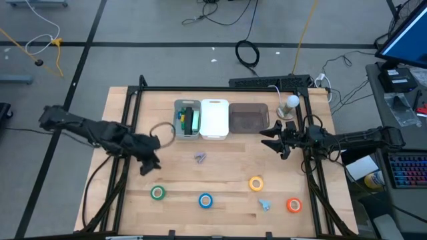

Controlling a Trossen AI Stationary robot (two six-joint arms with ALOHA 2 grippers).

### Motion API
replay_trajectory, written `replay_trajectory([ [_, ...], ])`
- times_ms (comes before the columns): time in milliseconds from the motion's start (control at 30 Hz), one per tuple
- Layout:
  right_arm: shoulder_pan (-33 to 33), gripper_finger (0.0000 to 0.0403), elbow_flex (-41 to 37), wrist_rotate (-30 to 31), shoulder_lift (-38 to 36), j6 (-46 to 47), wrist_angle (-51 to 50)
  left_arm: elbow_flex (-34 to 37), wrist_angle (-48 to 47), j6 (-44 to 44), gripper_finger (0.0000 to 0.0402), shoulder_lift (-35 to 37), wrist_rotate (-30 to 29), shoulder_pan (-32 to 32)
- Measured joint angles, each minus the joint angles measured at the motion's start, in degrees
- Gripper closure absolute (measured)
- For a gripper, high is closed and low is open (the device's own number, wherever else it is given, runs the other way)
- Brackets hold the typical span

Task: Pick and place Stapler, Stapler remover, tape
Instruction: Put the green tape into the black bin

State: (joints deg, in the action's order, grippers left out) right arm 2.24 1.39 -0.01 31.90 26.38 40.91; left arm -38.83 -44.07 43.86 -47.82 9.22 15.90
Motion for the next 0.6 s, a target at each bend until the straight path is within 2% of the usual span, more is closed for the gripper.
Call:
replay_trajectory([
  [167, 0.00, 0.0174, -0.02, -0.02, 0.00, 0.01, 0.00, -2.00, -1.36, 8.14, 0.0231, -8.67, 2.88, 7.72],
  [367, 0.00, 0.0173, -0.07, -0.03, 0.02, 0.04, 0.02, -1.99, -3.94, 18.24, 0.0231, -15.19, 1.90, 16.07],
  [600, 0.00, 0.0175, -0.11, -0.04, 0.02, 0.03, 0.02, -1.99, -1.84, 21.03, 0.0231, -20.37, 0.81, 20.25],
])
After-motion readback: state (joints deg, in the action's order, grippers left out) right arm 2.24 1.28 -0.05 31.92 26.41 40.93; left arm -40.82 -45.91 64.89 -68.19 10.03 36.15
